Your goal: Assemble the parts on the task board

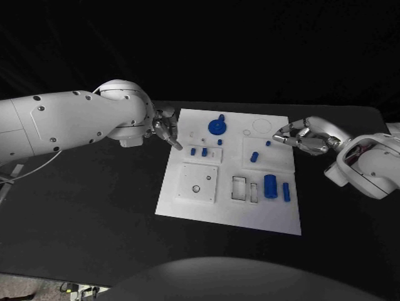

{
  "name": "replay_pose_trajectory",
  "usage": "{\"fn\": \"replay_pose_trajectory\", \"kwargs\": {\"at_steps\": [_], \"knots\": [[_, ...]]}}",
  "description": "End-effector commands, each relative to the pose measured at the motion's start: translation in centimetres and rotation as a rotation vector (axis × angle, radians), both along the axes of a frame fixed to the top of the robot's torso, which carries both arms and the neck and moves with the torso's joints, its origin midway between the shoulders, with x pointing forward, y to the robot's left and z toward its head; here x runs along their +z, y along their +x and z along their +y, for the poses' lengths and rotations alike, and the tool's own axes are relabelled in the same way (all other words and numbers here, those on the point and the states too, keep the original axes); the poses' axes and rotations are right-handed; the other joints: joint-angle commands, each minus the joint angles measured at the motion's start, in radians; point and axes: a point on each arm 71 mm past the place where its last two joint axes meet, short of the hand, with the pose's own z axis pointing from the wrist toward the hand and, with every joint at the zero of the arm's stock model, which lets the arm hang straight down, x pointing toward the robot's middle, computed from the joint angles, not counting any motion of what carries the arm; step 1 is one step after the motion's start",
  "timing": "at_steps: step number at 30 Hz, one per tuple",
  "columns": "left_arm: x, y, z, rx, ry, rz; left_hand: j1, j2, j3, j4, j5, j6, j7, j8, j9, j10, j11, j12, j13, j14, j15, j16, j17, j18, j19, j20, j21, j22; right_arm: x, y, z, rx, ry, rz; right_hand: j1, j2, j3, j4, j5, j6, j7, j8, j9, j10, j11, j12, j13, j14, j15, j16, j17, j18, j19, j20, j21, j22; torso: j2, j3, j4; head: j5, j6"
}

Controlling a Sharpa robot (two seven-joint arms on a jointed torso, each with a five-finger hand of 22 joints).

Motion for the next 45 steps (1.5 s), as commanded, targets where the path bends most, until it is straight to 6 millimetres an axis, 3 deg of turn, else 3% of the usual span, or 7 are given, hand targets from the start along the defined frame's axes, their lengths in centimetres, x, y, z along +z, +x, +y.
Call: {"fn": "replay_pose_trajectory", "kwargs": {"at_steps": [1, 6, 14, 22, 29, 32, 45], "knots": [[2.0, 0.5, -1.1, -0.077, -0.247, -0.229, 0.033, 0.013, 0.014, 0.001, 0.007, 0.009, 0.001, -0.013, -0.030, -0.007, -0.001, -0.034, 0.176, 0.103, -0.004, 0.003, 0.263, 0.006, -0.011, -0.002, -0.012, 0.193, 0.5, 0.0, 0.2, 0.007, 0.014, -0.028, 0.012, 0.001, 0.001, -0.005, 0.007, 0.006, -0.002, -0.004, -0.002, 0.102, 0.006, 0.004, 0.263, 0.102, 0.007, 0.003, 0.263, 0.005, -0.008, 0.001, -0.005, 0.196, 0.000, 0.0000, 0.0030, 0.000, 0.000], [2.9, 0.7, -1.2, -0.101, -0.341, -0.340, 0.093, 0.030, 0.037, 0.001, 0.026, 0.014, 0.011, -0.038, -0.093, -0.140, 0.008, -0.165, 0.061, 0.073, 0.002, -0.026, 0.235, 0.008, -0.022, 0.005, -0.022, 0.190, 1.2, -0.1, 0.4, 0.014, 0.024, -0.053, 0.014, 0.001, 0.001, -0.005, 0.007, 0.007, -0.002, -0.003, -0.001, 0.102, 0.006, 0.004, 0.263, 0.102, 0.007, 0.003, 0.263, 0.005, -0.008, 0.001, -0.005, 0.196, 0.001, 0.0005, -0.0002, 0.003, 0.000], [4.0, 0.9, -1.7, -0.138, -0.433, -0.481, 0.190, 0.035, 0.125, -0.001, 0.105, 0.059, 0.020, -0.092, -0.255, -0.402, 0.014, -0.686, -0.429, -0.092, 0.009, -0.237, 0.032, 0.010, -0.034, 0.010, -0.026, 0.187, 1.6, -0.2, 0.7, 0.027, 0.033, -0.063, 0.016, 0.002, 0.001, -0.003, 0.007, 0.008, -0.002, -0.002, -0.001, 0.102, 0.006, 0.004, 0.263, 0.102, 0.006, 0.003, 0.263, 0.006, -0.009, 0.001, -0.007, 0.196, 0.001, -0.0006, -0.0005, 0.004, 0.000], [3.7, 1.2, -2.7, -0.177, -0.437, -0.494, 0.208, 0.017, 0.177, -0.003, 0.127, 0.059, 0.040, -0.167, -0.369, -0.400, 0.027, -0.817, -0.573, -0.098, 0.019, -0.259, 0.005, 0.007, -0.027, 0.018, -0.012, 0.191, 1.6, -0.3, 0.9, 0.036, 0.036, -0.063, 0.021, 0.003, 0.001, -0.001, 0.007, 0.008, -0.003, -0.003, -0.002, 0.102, 0.005, 0.004, 0.263, 0.102, 0.006, 0.003, 0.263, 0.006, -0.011, 0.000, -0.008, 0.195, 0.001, 0.0003, -0.0005, 0.002, 0.000], [2.5, 1.3, -4.1, -0.250, -0.386, -0.507, 0.238, -0.039, 0.246, -0.003, 0.150, 0.005, 0.071, -0.298, -0.510, -0.416, 0.058, -1.042, -0.781, -0.292, 0.045, -0.521, -0.234, 0.008, -0.036, 0.042, -0.012, 0.189, 1.6, -0.4, 1.0, 0.041, 0.038, -0.062, 0.025, 0.004, 0.002, 0.000, 0.007, 0.007, -0.003, -0.003, -0.002, 0.102, 0.004, 0.004, 0.263, 0.102, 0.005, 0.003, 0.263, 0.006, -0.011, 0.000, -0.009, 0.195, 0.001, 0.0000, -0.0009, 0.002, 0.000], [1.7, 1.3, -4.9, -0.299, -0.298, -0.484, 0.170, -0.072, 0.212, -0.002, 0.093, -0.159, 0.008, -0.407, -0.581, -0.576, 0.087, -1.171, -0.866, -0.397, 0.063, -0.641, -0.334, 0.037, -0.144, 0.052, -0.137, 0.145, 1.6, -0.4, 0.9, 0.042, 0.038, -0.061, 0.026, 0.004, 0.001, 0.001, 0.007, 0.007, -0.004, -0.003, -0.003, 0.102, 0.004, 0.004, 0.263, 0.102, 0.005, 0.003, 0.263, 0.006, -0.011, 0.000, -0.009, 0.195, 0.001, 0.0000, -0.0007, -0.002, 0.000], [1.2, 1.4, -7.5, -0.497, -0.091, -0.567, 0.171, -0.059, 0.120, -0.016, 0.098, -0.043, -0.019, -0.386, -0.679, -0.742, 0.055, -1.190, -0.977, -0.204, 0.018, -0.639, -0.406, 0.040, -0.044, 0.012, -0.149, 0.118, 1.4, -0.6, 0.9, 0.046, 0.036, -0.050, 0.030, 0.004, 0.001, 0.002, 0.008, 0.008, -0.004, -0.003, -0.003, 0.102, 0.004, 0.004, 0.263, 0.102, 0.004, 0.003, 0.263, 0.006, -0.011, -0.001, -0.010, 0.195, 0.002, 0.0012, -0.0014, -0.007, 0.000]]}}
